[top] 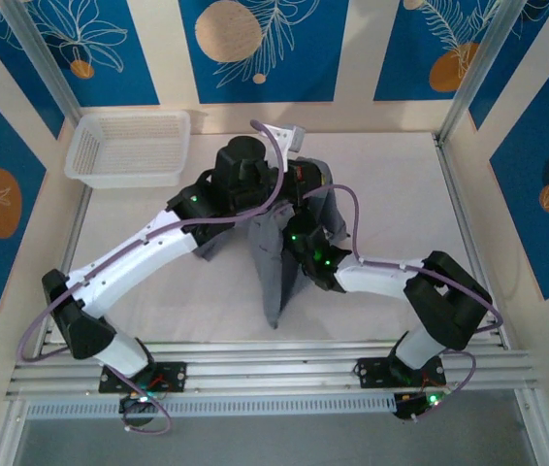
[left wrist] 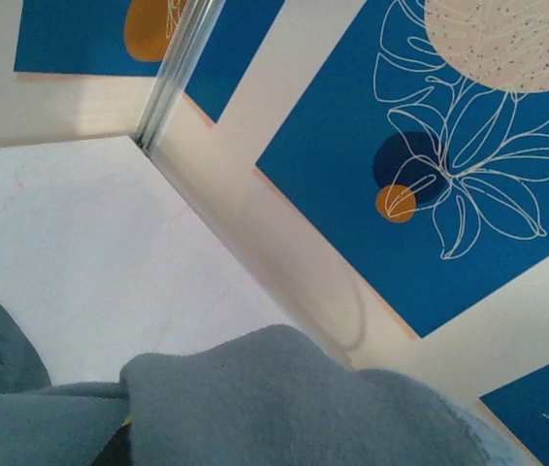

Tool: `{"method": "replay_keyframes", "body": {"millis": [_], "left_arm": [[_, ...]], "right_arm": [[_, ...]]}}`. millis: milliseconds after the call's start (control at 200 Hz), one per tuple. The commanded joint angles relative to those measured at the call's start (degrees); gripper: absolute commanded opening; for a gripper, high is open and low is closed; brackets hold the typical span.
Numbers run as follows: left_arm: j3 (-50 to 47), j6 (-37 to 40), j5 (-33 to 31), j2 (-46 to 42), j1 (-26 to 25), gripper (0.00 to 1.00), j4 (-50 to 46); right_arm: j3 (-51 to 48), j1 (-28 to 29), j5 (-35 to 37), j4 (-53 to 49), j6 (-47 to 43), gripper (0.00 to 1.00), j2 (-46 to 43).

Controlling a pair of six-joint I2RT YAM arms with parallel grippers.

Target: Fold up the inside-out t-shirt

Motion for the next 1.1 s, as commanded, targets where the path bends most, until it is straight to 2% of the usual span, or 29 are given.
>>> {"method": "replay_keyframes", "body": {"millis": [0,65,145,260,355,510,670,785,855,950,1095], "left_arm": [[3.26,1.89,0.08,-0.18,-1.02,0.00,3.74],[3.28,2.96,-0.89,-0.28,-1.03,0.00,3.82],[3.32,3.90,-1.12,-0.51,-0.98,0.00,4.42],[3.33,4.10,0.19,-1.01,-1.21,0.00,6.81],[4.23,3.98,2.34,-1.19,-1.54,0.00,9.06],[6.73,6.82,1.55,-1.34,-2.91,0.00,8.21],[5.99,9.40,0.69,-1.63,-2.95,0.00,8.04],[3.34,10.39,4.50,-2.59,-2.91,0.00,12.29],[3.78,9.80,8.22,-2.10,-3.08,0.00,13.61],[7.44,9.38,12.21,0.37,-4.18,0.00,12.73],[18.21,6.66,15.08,6.93,-5.88,0.00,7.99]], "right_arm": [[4.61,0.17,-6.24,-19.04,17.56,0.03,0.34],[7.66,-1.60,-12.97,-25.06,20.12,0.03,-2.81],[11.33,-7.32,-22.53,-30.64,26.17,0.03,-7.11],[13.13,-14.77,-27.43,-32.92,33.02,0.04,-9.14],[12.53,-15.76,-26.64,-32.75,33.20,0.02,-4.59],[11.74,-16.27,-38.46,-31.94,39.64,0.00,5.45],[13.30,-19.22,-48.49,-32.89,46.09,0.01,2.58],[14.37,-21.20,-44.60,-34.03,49.23,0.01,-4.19],[16.74,-22.05,-42.29,-35.13,50.36,0.01,-4.34],[21.89,-21.76,-39.12,-39.62,48.70,0.00,1.50],[23.97,-20.35,-37.47,-36.92,50.83,0.00,13.59]]}}
